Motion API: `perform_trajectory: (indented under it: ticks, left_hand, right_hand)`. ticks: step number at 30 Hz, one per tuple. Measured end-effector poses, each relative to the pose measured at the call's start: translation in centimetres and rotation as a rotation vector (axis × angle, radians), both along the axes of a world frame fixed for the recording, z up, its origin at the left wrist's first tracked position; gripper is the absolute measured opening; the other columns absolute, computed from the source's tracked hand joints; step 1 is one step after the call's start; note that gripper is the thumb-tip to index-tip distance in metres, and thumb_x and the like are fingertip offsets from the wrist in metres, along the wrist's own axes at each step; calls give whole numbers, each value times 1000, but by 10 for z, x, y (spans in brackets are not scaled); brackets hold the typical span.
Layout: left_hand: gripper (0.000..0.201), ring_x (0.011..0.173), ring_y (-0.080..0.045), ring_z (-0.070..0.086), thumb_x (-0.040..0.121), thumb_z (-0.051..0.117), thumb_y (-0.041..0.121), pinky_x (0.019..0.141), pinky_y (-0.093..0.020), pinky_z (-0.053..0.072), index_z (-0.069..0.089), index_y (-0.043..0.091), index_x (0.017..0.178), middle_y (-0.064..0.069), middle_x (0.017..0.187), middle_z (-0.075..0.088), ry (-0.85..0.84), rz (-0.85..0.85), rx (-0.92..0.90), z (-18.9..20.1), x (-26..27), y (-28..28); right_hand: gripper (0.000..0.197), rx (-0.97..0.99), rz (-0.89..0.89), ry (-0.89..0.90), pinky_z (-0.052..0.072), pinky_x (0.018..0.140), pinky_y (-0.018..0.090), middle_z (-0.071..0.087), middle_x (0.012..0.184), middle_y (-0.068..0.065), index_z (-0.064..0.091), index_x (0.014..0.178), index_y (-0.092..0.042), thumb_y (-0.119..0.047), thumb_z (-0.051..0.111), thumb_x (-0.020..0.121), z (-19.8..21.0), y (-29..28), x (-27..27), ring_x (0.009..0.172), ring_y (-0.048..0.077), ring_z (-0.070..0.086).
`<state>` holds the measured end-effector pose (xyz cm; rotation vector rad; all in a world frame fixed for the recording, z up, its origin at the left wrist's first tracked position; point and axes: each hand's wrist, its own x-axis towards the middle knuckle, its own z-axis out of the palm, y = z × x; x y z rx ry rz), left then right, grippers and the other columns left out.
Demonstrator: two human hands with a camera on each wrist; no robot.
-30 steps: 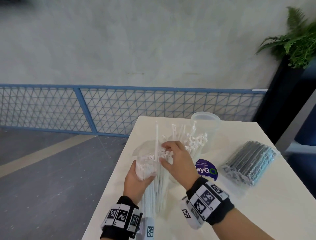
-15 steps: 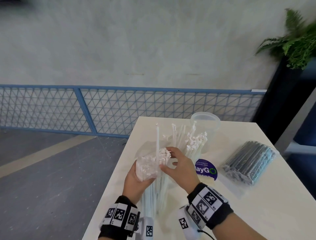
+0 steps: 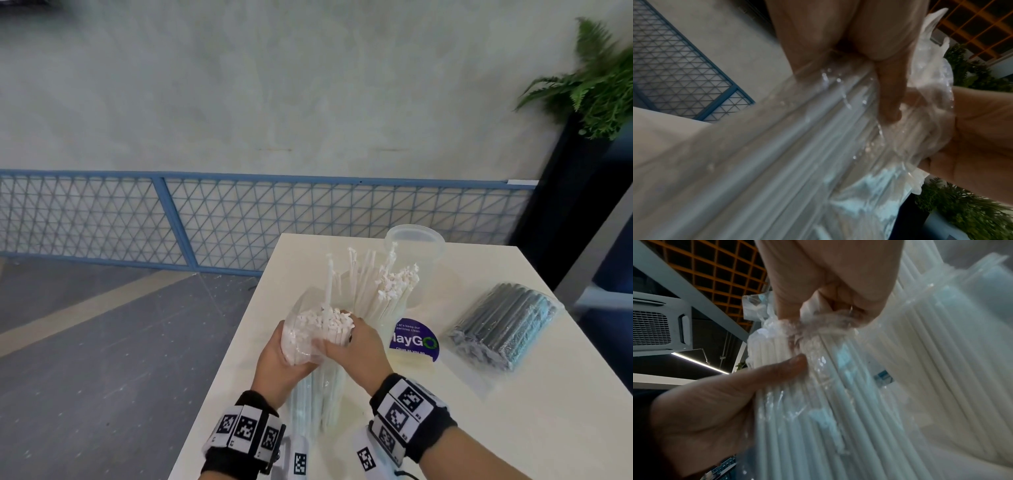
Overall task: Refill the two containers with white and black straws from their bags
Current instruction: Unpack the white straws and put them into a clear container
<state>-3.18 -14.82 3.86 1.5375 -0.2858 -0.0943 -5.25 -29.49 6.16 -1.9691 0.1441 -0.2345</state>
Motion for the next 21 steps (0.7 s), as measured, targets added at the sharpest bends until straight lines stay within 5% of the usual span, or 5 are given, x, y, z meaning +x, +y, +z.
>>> perform_trajectory:
  ticks: [4, 9, 12, 16, 21]
  left_hand:
    - [60, 88, 6, 64, 55, 86, 7, 72, -9, 49, 55, 23, 105, 3, 101, 67, -14, 4, 56, 1, -1, -3]
    - [59, 84, 8, 63, 59, 84, 0, 72, -10, 49, 54, 28, 100, 4, 97, 67, -28, 32, 126, -3, 1, -4]
    - [55, 82, 13, 61, 63, 82, -1, 70, -4, 46, 53, 31, 97, 9, 95, 65, -39, 67, 163, -5, 5, -3]
    - [57, 94, 3, 59, 64, 82, 1, 73, -7, 46, 52, 36, 98, 14, 99, 63, -38, 85, 212, -9, 11, -3]
    - [55, 96, 4, 57, 65, 81, 3, 72, -8, 45, 52, 38, 97, 16, 98, 63, -31, 73, 245, -10, 11, -2]
  right_hand:
    - [38, 116, -117, -20, 51, 89, 34, 67, 103, 3, 61, 111, -17, -22, 73, 75, -5, 3, -3, 99, 17, 63]
    - [14, 335, -163, -161, 48, 71, 10, 67, 85, -11, 63, 86, -25, -14, 69, 81, 18, -3, -3, 83, 5, 64]
    - [4, 452, -171, -256, 46, 72, 9, 69, 83, -8, 67, 85, -8, -8, 67, 81, 45, -14, 3, 78, -2, 64]
    - [12, 483, -154, -365, 43, 70, 8, 63, 74, -3, 61, 71, 8, 0, 61, 80, 76, -28, 6, 73, 4, 59]
    - [17, 499, -162, -426, 45, 73, 13, 60, 74, 0, 57, 65, -7, -7, 62, 81, 90, -37, 6, 74, 7, 58]
